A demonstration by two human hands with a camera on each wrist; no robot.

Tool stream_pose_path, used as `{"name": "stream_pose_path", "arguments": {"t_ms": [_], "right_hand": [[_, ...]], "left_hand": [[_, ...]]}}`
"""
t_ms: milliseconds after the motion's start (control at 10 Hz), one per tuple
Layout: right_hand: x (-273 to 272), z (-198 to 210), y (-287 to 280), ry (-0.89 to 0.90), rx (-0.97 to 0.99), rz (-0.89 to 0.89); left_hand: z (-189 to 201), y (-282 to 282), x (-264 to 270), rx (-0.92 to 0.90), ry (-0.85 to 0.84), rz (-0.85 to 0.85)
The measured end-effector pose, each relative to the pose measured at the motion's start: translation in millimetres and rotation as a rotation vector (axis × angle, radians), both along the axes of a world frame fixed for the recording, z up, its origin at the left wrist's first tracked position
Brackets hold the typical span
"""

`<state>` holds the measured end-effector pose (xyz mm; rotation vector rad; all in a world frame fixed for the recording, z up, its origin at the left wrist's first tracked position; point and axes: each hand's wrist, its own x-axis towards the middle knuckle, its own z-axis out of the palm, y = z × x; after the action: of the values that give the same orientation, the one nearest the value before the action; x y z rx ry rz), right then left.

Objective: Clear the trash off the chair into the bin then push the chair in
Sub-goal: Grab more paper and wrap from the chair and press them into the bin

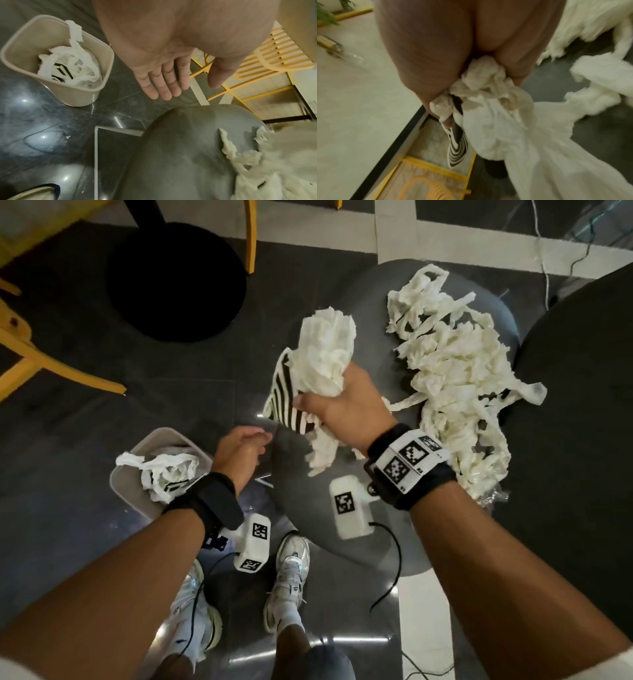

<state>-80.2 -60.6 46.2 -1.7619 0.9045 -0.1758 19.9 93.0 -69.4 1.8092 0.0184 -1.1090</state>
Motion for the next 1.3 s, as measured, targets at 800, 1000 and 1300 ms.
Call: {"name": "stream_pose_path", "arguments": {"t_ms": [800, 1000, 1300], "right_hand": [[236, -150, 238, -0.004, 0.704, -0.03], [239, -258, 257, 0.147, 0.401, 0.086], [205, -359, 271, 0.877, -0.159, 0.728]], "left_hand": [[-185, 258, 134, 0.57, -0.061, 0.172], [-241, 258, 134, 0.512, -0.103, 0.1], [-242, 276, 170, 0.479, -0.19, 0.066]]}}
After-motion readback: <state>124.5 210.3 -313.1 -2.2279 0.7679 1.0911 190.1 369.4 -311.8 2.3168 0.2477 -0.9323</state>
